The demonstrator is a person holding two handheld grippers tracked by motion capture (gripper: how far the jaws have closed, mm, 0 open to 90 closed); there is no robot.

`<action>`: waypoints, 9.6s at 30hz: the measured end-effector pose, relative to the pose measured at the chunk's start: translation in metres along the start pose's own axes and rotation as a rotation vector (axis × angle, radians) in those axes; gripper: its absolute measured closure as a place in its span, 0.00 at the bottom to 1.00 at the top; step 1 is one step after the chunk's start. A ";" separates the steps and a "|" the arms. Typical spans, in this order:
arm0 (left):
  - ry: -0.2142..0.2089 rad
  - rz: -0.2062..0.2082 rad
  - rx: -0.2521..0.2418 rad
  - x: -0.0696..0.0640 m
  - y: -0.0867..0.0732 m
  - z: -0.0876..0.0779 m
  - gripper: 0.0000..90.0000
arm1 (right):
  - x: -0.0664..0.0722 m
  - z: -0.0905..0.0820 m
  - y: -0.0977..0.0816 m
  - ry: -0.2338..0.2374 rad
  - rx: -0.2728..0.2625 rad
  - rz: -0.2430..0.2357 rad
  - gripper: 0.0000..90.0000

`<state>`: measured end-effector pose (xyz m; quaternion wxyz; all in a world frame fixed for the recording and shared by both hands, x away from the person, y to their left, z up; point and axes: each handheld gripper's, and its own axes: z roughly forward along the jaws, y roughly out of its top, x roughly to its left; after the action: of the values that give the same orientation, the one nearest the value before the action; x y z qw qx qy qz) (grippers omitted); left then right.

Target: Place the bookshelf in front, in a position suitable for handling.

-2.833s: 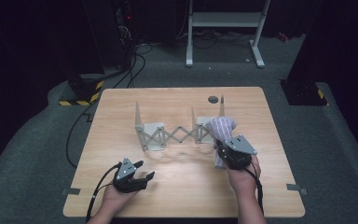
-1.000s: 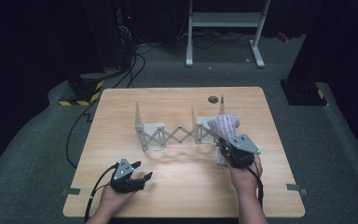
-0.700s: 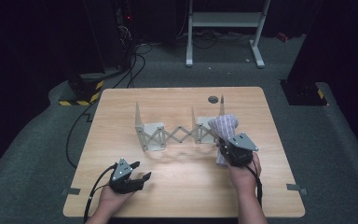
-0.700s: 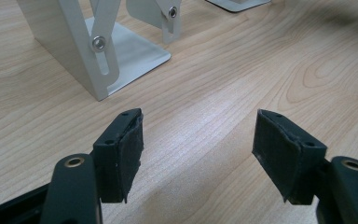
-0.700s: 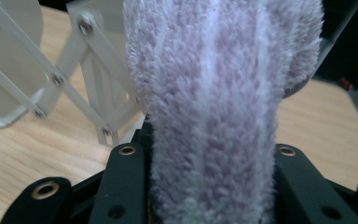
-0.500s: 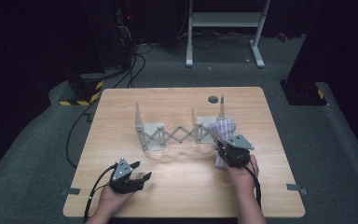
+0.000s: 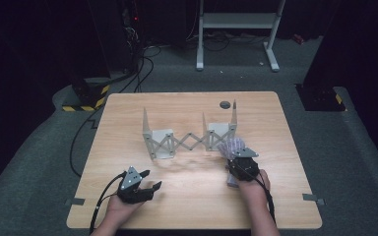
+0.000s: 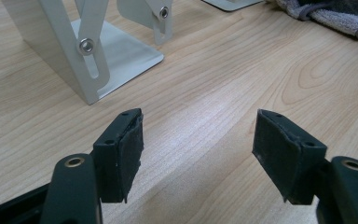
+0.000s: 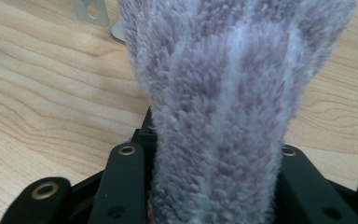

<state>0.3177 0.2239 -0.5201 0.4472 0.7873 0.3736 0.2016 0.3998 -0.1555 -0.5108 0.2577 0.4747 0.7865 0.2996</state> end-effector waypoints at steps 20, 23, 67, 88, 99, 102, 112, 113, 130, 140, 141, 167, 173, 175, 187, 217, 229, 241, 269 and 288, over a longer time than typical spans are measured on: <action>0.012 -0.010 -0.003 0.004 -0.003 -0.007 0.37 | 0.051 -0.014 0.020 0.130 -0.079 -0.152 0.71; 0.017 -0.012 0.001 0.004 -0.004 -0.009 0.37 | 0.052 -0.022 0.026 0.134 -0.140 -0.151 0.71; 0.006 -0.002 0.013 0.002 -0.004 -0.005 0.37 | 0.052 0.005 0.013 0.186 -0.022 -0.065 0.71; 0.027 -0.022 0.014 0.007 -0.009 -0.013 0.37 | 0.052 -0.057 0.048 0.056 -0.421 -0.102 0.71; 0.028 -0.026 0.010 0.007 -0.009 -0.014 0.37 | 0.052 -0.030 0.037 0.087 -0.321 -0.066 0.72; 0.025 -0.022 0.013 0.007 -0.009 -0.013 0.37 | 0.051 -0.021 0.034 0.084 -0.293 -0.058 0.72; 0.022 -0.015 0.016 0.006 -0.008 -0.012 0.37 | 0.048 0.009 0.024 0.107 -0.088 -0.038 0.73; 0.022 -0.018 0.016 0.006 -0.008 -0.012 0.37 | 0.048 0.012 0.022 0.115 -0.066 -0.038 0.72; 0.012 -0.011 0.018 0.004 -0.007 -0.009 0.37 | 0.088 0.007 0.023 0.227 -0.058 -0.197 0.72; 0.013 -0.016 0.015 0.007 -0.008 -0.012 0.37 | 0.106 -0.006 0.048 0.178 -0.204 -0.216 0.72; 0.012 -0.019 0.015 0.007 -0.008 -0.012 0.37 | 0.105 -0.009 0.051 0.175 -0.217 -0.212 0.72; 0.004 -0.009 0.013 0.005 -0.006 -0.010 0.37 | 0.100 0.013 0.039 0.146 -0.105 -0.173 0.72; 0.002 -0.006 0.015 0.004 -0.005 -0.010 0.37 | 0.102 0.020 0.032 0.162 -0.053 -0.185 0.71; 0.004 -0.008 0.013 0.004 -0.006 -0.009 0.37 | 0.102 0.019 0.032 0.158 -0.062 -0.183 0.71; 0.003 -0.010 0.017 0.004 -0.006 -0.008 0.37 | 0.106 -0.008 0.058 0.116 -0.218 -0.180 0.71; 0.009 -0.019 0.001 0.006 -0.005 -0.012 0.37 | 0.111 0.025 0.033 0.164 -0.078 -0.176 0.71; 0.013 -0.021 0.000 0.008 -0.006 -0.013 0.37 | 0.154 0.026 0.040 0.226 -0.082 -0.299 0.71; 0.015 -0.027 -0.007 0.010 -0.006 -0.015 0.37 | 0.164 0.008 0.066 0.208 -0.190 -0.312 0.71; 0.023 -0.036 -0.014 0.014 -0.006 -0.019 0.37 | 0.154 0.031 0.056 0.246 -0.074 -0.220 0.71; 0.037 -0.051 -0.019 0.017 -0.004 -0.024 0.37 | 0.154 0.010 0.075 0.227 -0.162 -0.240 0.71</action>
<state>0.3115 0.2516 -0.5116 0.4528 0.7693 0.3999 0.2081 0.3868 0.0133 -0.4831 0.2383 0.3184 0.8348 0.3807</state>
